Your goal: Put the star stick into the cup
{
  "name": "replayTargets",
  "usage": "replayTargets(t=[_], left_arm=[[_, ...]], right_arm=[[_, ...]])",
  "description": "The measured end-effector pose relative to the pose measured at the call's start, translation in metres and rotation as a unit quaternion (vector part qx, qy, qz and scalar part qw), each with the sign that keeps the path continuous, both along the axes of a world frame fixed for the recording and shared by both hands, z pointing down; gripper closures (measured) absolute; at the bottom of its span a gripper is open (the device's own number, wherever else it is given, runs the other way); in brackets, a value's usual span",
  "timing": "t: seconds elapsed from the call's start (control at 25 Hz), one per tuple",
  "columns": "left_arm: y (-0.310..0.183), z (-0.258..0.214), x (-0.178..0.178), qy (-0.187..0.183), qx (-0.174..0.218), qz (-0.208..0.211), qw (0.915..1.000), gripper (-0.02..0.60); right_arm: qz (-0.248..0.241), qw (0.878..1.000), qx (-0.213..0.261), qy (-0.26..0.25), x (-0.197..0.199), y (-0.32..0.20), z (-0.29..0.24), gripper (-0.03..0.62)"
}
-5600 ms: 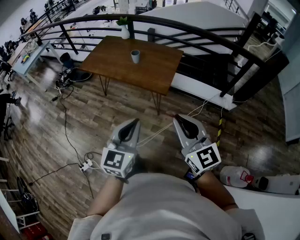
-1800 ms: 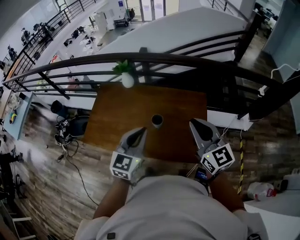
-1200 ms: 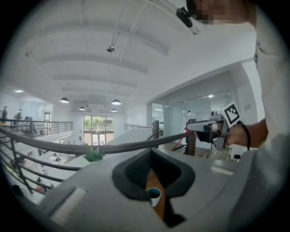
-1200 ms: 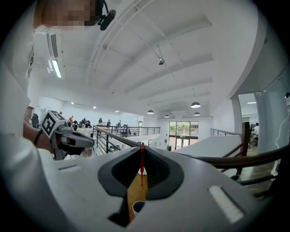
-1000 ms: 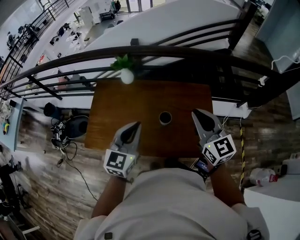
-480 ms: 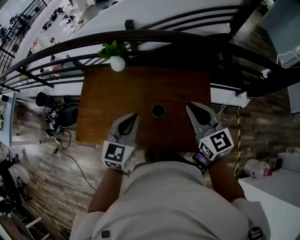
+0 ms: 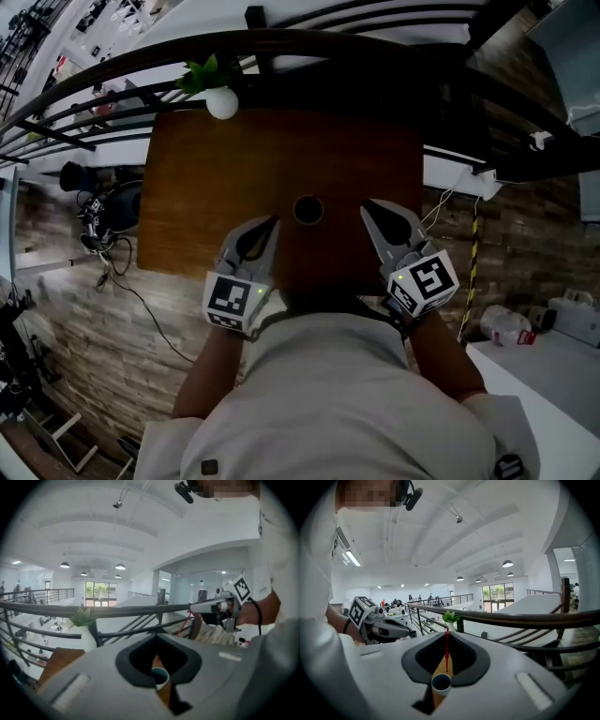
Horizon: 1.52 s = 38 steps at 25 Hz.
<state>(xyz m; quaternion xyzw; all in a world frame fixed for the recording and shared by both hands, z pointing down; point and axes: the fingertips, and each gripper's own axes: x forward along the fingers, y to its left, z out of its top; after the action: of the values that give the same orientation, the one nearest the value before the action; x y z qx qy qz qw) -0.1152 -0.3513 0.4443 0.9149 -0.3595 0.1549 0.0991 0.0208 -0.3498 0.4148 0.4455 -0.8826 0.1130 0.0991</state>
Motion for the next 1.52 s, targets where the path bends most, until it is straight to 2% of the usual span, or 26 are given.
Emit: replayTargets(t=[0.44, 0.72, 0.96, 1.52], left_arm=[[-0.016, 0.053, 0.014, 0.004, -0.038, 0.0, 0.9993, 0.579], [-0.03, 0.093, 0.015, 0.012, -0.071, -0.009, 0.9974, 0.579], [-0.042, 0.114, 0.018, 0.01, -0.077, -0.015, 0.9968, 0.578], [-0.053, 0.161, 0.017, 0.014, -0.114, -0.031, 0.9929, 0.578]], right_arm=[[-0.019, 0.999, -0.048, -0.007, -0.003, -0.024, 0.062, 0.571], [-0.051, 0.996, -0.072, -0.001, -0.016, -0.039, 0.103, 0.571], [-0.074, 0.993, -0.093, 0.005, -0.022, -0.044, 0.134, 0.571], [-0.087, 0.989, -0.123, 0.001, -0.025, -0.054, 0.185, 0.571]])
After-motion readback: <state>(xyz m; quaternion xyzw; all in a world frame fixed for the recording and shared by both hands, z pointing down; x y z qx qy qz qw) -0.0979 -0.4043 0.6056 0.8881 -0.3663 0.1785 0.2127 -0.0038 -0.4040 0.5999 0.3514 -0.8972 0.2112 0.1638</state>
